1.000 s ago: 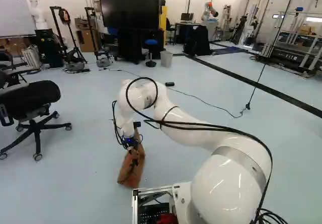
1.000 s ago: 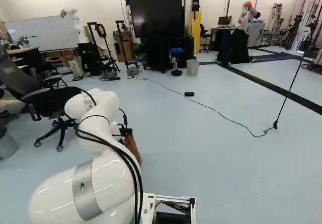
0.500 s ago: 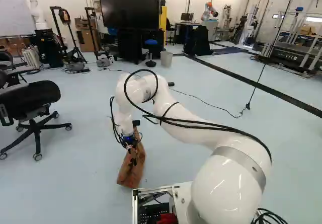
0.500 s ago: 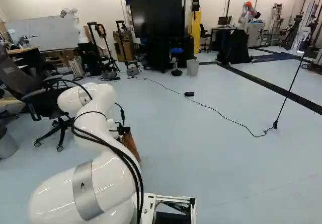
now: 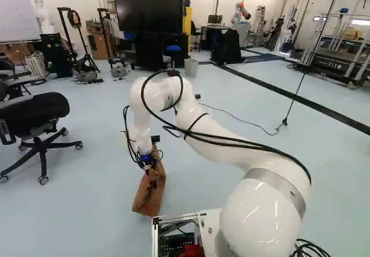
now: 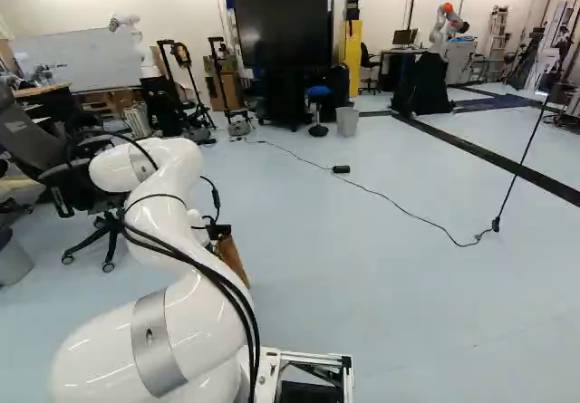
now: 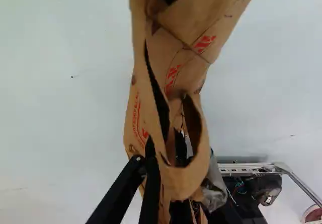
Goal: Pick up the grocery bag from the ground
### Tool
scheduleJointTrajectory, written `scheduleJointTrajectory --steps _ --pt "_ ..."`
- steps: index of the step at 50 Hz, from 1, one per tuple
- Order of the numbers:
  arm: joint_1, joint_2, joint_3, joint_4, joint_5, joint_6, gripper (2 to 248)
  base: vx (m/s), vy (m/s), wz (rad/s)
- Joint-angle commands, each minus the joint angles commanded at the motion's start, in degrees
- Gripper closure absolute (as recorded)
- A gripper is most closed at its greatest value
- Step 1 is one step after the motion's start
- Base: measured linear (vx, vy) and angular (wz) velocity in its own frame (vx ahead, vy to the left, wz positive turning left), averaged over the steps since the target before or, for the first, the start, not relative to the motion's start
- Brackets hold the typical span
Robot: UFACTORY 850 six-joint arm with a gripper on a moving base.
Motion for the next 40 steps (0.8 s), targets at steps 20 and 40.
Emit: scheduleJointTrajectory --steps 20,40 --pt "1.0 4.99 5.63 0.0 0.0 0.0 228 0.0 0.0 0.0" --pt "0.96 10.01 11.06 0.0 0.0 0.0 228 0.0 0.0 0.0"
